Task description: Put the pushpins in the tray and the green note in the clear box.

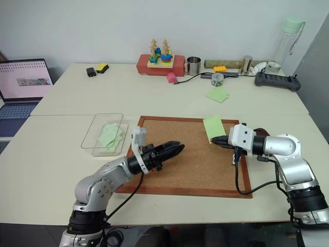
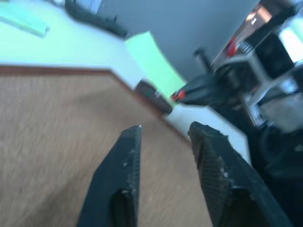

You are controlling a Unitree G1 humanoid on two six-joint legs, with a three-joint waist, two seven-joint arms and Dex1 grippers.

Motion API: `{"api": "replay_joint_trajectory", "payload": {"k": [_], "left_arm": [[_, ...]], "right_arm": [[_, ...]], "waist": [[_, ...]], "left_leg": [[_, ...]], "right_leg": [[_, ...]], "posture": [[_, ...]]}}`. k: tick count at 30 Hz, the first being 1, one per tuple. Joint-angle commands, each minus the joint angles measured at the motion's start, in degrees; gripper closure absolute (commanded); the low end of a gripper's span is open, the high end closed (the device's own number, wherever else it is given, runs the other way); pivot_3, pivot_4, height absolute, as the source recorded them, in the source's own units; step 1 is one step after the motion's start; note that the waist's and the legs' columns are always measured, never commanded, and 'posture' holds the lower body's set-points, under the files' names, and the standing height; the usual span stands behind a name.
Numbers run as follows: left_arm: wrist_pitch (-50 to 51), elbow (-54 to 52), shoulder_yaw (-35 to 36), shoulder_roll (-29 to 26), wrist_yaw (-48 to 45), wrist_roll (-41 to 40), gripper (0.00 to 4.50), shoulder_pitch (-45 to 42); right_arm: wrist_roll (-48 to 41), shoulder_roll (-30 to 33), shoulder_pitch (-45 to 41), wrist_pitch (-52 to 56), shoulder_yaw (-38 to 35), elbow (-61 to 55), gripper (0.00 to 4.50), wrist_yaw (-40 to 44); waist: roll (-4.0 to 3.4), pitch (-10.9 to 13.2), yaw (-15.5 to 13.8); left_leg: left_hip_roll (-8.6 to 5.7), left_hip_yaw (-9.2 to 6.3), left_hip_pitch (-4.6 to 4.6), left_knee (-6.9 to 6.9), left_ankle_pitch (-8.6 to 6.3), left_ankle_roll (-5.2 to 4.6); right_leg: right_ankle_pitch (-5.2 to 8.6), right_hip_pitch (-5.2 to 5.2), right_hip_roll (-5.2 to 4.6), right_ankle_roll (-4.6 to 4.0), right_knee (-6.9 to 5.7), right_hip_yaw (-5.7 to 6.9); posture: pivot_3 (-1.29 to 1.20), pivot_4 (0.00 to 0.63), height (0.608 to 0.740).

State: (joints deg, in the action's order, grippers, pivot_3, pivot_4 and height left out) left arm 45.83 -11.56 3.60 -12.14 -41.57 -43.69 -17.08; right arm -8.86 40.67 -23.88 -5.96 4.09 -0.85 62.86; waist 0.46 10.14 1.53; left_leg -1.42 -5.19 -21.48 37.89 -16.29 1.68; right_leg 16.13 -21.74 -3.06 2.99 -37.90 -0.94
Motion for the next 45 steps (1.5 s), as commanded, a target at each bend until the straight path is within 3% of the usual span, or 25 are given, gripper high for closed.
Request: {"api": "replay_joint_trajectory", "payload": {"k": [1,4,13,32,42,45], "left_arm": [[2.31,0.29,0.58,2.01,1.71,-4.18,1.78,-2.78],[2.34,3.35,0.34,4.51,2.02,-5.25,1.23,-5.40],[0.30,7.28,-1.34,7.18,1.75,-3.84,1.23,-9.02],[-3.21,8.42,-5.93,5.97,1.11,1.60,4.43,-7.41],[-10.06,15.09,-6.47,7.34,4.11,8.68,4.43,-9.03],[-10.93,14.34,-6.32,7.23,4.13,9.08,4.43,-9.26]], "right_arm": [[0.75,-0.86,-2.03,-4.84,0.79,-2.17,4.50,-0.37],[1.00,-1.26,-2.52,-6.74,2.01,-4.59,4.50,0.00],[0.97,-0.98,-1.23,-7.95,4.14,-8.70,4.50,0.40],[1.66,-2.17,-0.89,-12.67,5.24,-7.83,4.50,-1.48],[-0.21,-2.44,0.34,-12.22,2.91,-11.28,4.50,-4.04],[-3.67,-1.18,2.15,-2.82,-2.06,-12.17,4.50,-7.85]], "waist": [[0.04,0.03,-0.02],[0.07,0.04,-0.05],[0.15,0.09,-0.11],[0.15,0.09,-0.14],[0.15,0.09,-0.21],[0.15,0.09,-0.30]], "left_leg": [[-0.01,0.00,-0.01,0.00,0.03,0.05],[-0.05,-0.02,-0.07,0.01,0.12,0.22],[-0.06,-0.13,-0.16,0.01,0.16,0.27],[-0.07,-0.15,-0.18,0.03,0.16,0.28],[-0.08,-0.15,-0.20,0.03,0.16,0.28],[-0.08,-0.15,-0.21,0.04,0.16,0.28]], "right_leg": [[0.00,0.00,0.00,0.00,0.01,0.00],[0.00,-0.02,-0.01,0.00,0.04,0.00],[-0.01,-0.07,0.00,-0.01,0.09,0.07],[-0.01,-0.09,0.00,-0.01,0.08,0.06],[-0.01,-0.11,-0.01,-0.01,0.07,0.06],[-0.01,-0.11,-0.01,-0.01,0.07,0.06]], "posture": [[0.00,0.150,0.740],[0.00,0.150,0.740],[0.00,0.150,0.740],[0.00,0.150,0.740],[0.00,0.150,0.740],[0.00,0.150,0.740]]}}
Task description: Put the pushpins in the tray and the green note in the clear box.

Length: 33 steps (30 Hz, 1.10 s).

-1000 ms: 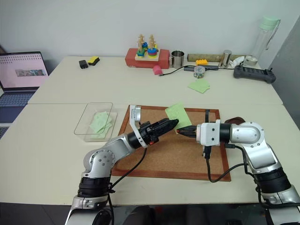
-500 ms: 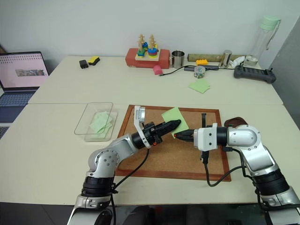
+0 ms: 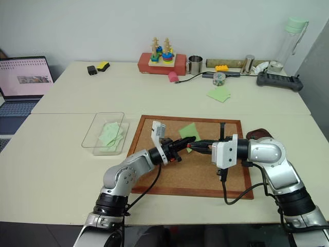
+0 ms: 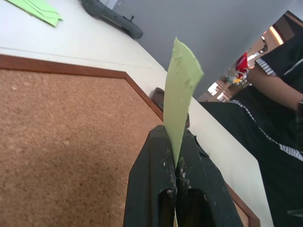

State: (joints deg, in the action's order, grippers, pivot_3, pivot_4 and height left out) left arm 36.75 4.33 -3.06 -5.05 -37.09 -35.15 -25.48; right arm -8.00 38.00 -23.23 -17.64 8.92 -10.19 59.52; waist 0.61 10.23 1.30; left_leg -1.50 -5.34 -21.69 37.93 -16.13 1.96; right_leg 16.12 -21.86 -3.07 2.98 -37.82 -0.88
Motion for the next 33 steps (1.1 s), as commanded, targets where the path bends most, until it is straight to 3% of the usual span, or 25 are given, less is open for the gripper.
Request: {"api": "replay_joint_trajectory", "payload": {"k": [1,5,13,24,33], "left_arm": [[-1.94,-2.02,0.37,0.08,-0.35,0.57,4.43,-0.78],[-1.11,-9.56,1.49,-2.49,0.13,-0.67,4.43,1.04],[-0.63,-19.00,1.64,-8.77,1.83,1.39,4.43,4.62],[-2.48,-19.36,-0.90,-8.83,2.16,3.67,4.43,4.92],[-3.38,-19.54,-1.44,-9.31,1.82,4.28,4.50,5.09]], "right_arm": [[-5.44,1.68,1.92,11.49,-8.04,-3.18,4.50,-5.38],[-10.83,3.50,3.32,32.81,-16.61,-0.39,4.50,-13.37],[-9.02,8.46,3.75,52.30,-22.69,11.27,4.50,-20.96],[-8.55,8.20,1.15,55.02,-20.83,20.19,4.50,-20.66],[-8.46,8.08,0.53,54.34,-20.88,21.21,2.81,-20.90]], "waist": [[0.01,0.00,-0.21],[0.02,0.01,-0.59],[0.00,0.00,-1.06],[0.00,0.00,-1.01],[0.00,0.00,-1.03]], "left_leg": [[0.00,-0.03,-0.02,0.00,0.00,0.00],[0.00,-0.03,-0.08,0.03,0.00,0.00],[0.03,0.14,-0.14,-0.01,-0.02,-0.05],[0.03,0.38,-0.13,0.02,-0.07,-0.15],[0.03,0.40,-0.14,0.02,-0.04,-0.10]], "right_leg": [[0.00,0.00,0.00,0.00,0.00,0.01],[-0.01,-0.06,-0.03,-0.02,-0.03,-0.04],[-0.01,-0.21,0.00,-0.03,-0.10,-0.12],[-0.01,-0.23,0.03,-0.02,-0.16,-0.18],[-0.01,-0.23,0.03,-0.02,-0.15,-0.18]], "posture": [[0.00,0.150,0.740],[0.00,0.150,0.740],[0.00,0.150,0.740],[0.00,0.150,0.740],[0.00,0.150,0.740]]}}
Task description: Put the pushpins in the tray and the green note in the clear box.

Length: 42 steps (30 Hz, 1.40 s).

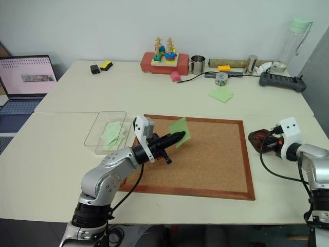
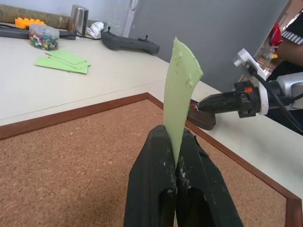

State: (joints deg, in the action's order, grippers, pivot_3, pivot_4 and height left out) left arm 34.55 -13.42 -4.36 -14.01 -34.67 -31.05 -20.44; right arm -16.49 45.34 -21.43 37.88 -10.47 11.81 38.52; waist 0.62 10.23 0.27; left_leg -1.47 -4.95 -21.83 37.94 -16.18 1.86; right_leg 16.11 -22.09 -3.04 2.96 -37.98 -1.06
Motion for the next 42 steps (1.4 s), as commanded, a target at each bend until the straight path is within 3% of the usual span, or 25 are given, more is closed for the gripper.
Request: {"api": "replay_joint_trajectory", "payload": {"k": [1,5,11,16,20,26,33,42], "left_arm": [[-1.18,-1.91,-0.13,-0.43,-0.65,0.15,4.50,0.05],[-0.86,-3.32,0.76,-1.17,-0.33,-0.25,4.50,0.05],[1.92,-8.75,8.07,-5.08,2.90,-3.18,4.50,0.36],[0.45,-7.41,13.81,-13.84,3.81,1.23,4.50,0.67],[-2.36,-0.95,18.11,-18.61,11.16,9.29,4.50,-1.37],[-0.53,2.86,17.93,-18.94,14.15,12.24,4.50,-0.18],[3.24,2.54,20.42,-17.37,18.73,13.03,4.50,1.28],[5.66,1.27,20.69,-16.50,21.01,13.35,3.25,1.58]], "right_arm": [[-0.10,0.90,-1.33,-1.23,-1.71,-0.96,2.53,0.17],[-2.57,2.33,-1.10,-0.42,-4.11,-3.30,1.78,2.35],[-7.50,6.90,1.74,-4.42,-4.18,-16.10,1.78,14.17],[-12.47,4.72,-4.60,-5.68,-0.45,-26.59,1.78,18.07],[-14.78,1.13,-11.09,-5.64,3.79,-28.96,1.78,19.19],[-11.50,-2.89,-14.84,-8.56,9.45,-25.28,1.78,19.26],[-11.89,-3.60,-13.92,-8.56,10.20,-25.99,1.78,19.54],[-11.84,-3.05,-13.63,-8.64,10.43,-25.56,1.73,20.58]], "waist": [[0.00,0.00,0.00],[0.00,0.00,0.00],[0.00,0.00,0.11],[-0.01,0.02,1.35],[0.18,0.12,1.26],[0.24,0.15,0.76],[0.27,0.17,-0.05],[0.27,0.17,-0.10]], "left_leg": [[0.00,0.00,0.00,0.00,0.00,0.00],[0.00,0.00,0.00,0.00,0.00,0.01],[0.04,-0.04,-0.01,-0.01,-0.01,-0.02],[0.15,-0.10,0.05,-0.03,-0.08,-0.14],[0.11,-0.21,0.04,0.02,-0.09,-0.15],[0.04,-0.29,-0.10,0.00,0.01,0.02],[0.07,-0.31,-0.24,-0.01,0.03,0.07],[0.08,-0.32,-0.21,0.00,0.02,0.06]], "right_leg": [[0.00,0.00,0.00,0.00,0.00,0.00],[0.00,0.00,0.00,0.00,0.00,0.00],[0.00,-0.02,0.00,0.01,0.01,0.00],[0.00,-0.05,0.12,0.01,-0.10,0.02],[-0.01,0.00,0.11,-0.01,-0.07,0.07],[-0.04,-0.10,-0.01,-0.02,0.05,0.13],[-0.04,-0.25,-0.11,-0.03,0.06,0.13],[-0.05,-0.23,-0.10,-0.04,-0.01,0.14]], "posture": [[0.00,0.150,0.740],[0.00,0.150,0.740],[0.00,0.150,0.740],[0.00,0.150,0.740],[0.00,0.150,0.740],[0.00,0.150,0.740],[0.00,0.150,0.740],[0.00,0.150,0.740]]}}
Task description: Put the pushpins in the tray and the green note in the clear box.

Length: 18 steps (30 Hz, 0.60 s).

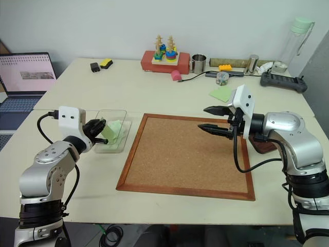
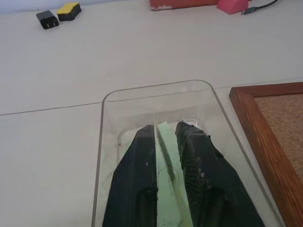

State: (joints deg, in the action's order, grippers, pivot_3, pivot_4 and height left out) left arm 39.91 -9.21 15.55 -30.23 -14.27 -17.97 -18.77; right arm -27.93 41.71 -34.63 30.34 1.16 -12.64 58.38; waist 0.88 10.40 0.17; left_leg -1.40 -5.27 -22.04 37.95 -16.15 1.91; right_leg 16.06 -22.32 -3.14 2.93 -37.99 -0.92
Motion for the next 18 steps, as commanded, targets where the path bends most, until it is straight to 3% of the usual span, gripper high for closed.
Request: {"api": "replay_joint_trajectory", "payload": {"k": [1,9,12,18], "left_arm": [[0.44,-3.14,0.81,-0.20,0.68,0.32,3.08,-0.01],[4.07,-7.39,1.56,-2.11,-1.40,-0.81,2.06,2.12],[5.69,-9.59,2.06,-4.31,-3.38,-1.48,1.99,3.73],[-4.50,-14.88,0.06,-18.98,-19.21,0.98,1.99,10.66]], "right_arm": [[-0.35,0.55,-0.44,-1.10,-1.17,-1.04,1.73,0.83],[0.45,0.90,-0.47,-1.78,-1.28,-0.31,1.73,1.36],[0.48,1.31,-0.18,-2.02,-1.82,-0.09,1.73,1.27],[0.67,5.31,2.76,-3.96,-5.46,0.93,1.73,2.93]], "waist": [[0.00,0.00,0.01],[0.00,0.00,0.02],[0.00,0.00,0.08],[0.04,0.03,0.07]], "left_leg": [[0.00,0.01,0.00,0.00,0.00,0.00],[0.00,0.01,0.00,0.00,0.00,0.00],[0.01,0.02,0.00,0.00,0.00,0.00],[0.04,0.04,0.00,-0.05,-0.01,-0.01]], "right_leg": [[0.00,0.00,0.00,0.00,0.00,0.00],[0.00,0.00,0.00,0.00,0.00,-0.01],[0.00,-0.01,0.00,0.00,0.00,-0.02],[0.00,-0.01,0.00,-0.01,0.02,-0.02]], "posture": [[0.00,0.150,0.740],[0.00,0.150,0.740],[0.00,0.150,0.740],[0.00,0.150,0.740]]}}
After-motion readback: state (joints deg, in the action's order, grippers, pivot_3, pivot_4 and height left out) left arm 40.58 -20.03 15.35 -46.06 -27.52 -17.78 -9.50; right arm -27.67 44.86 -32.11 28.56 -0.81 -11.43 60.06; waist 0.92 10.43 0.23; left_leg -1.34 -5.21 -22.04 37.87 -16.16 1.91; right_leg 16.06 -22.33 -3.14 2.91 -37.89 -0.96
